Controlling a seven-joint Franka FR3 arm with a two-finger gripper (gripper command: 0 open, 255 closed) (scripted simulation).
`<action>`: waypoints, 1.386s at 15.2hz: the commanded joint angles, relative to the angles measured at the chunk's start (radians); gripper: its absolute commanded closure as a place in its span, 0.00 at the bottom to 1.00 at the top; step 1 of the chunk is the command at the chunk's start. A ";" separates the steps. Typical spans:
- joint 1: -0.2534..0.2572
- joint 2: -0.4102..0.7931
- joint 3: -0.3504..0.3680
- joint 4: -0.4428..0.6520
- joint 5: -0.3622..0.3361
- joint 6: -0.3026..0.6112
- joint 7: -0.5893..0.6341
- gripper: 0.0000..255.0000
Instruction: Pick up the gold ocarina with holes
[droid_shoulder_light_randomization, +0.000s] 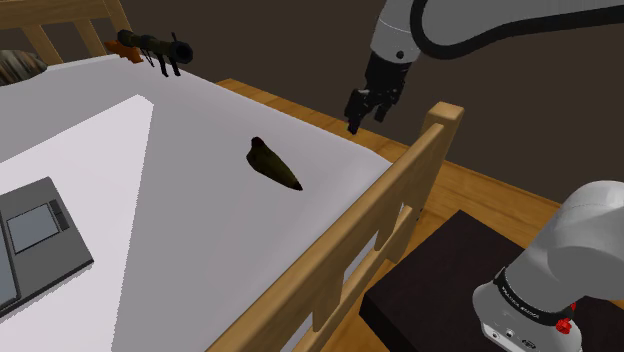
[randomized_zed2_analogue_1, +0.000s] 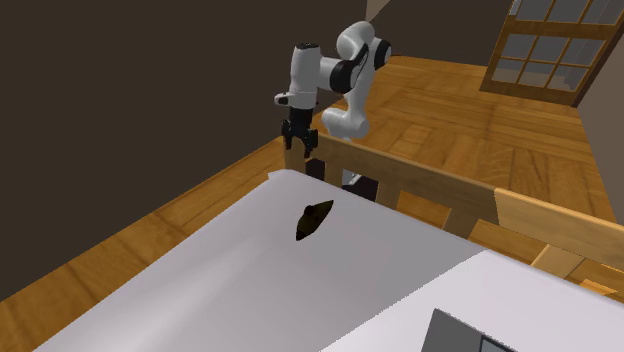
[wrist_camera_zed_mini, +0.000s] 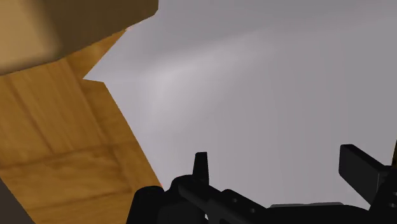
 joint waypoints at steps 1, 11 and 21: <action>0.009 0.045 0.030 0.013 0.009 0.051 0.030 0.00; 0.030 0.322 0.178 0.185 -0.037 0.239 0.207 0.00; 0.050 0.517 0.248 0.294 -0.153 0.357 0.344 0.00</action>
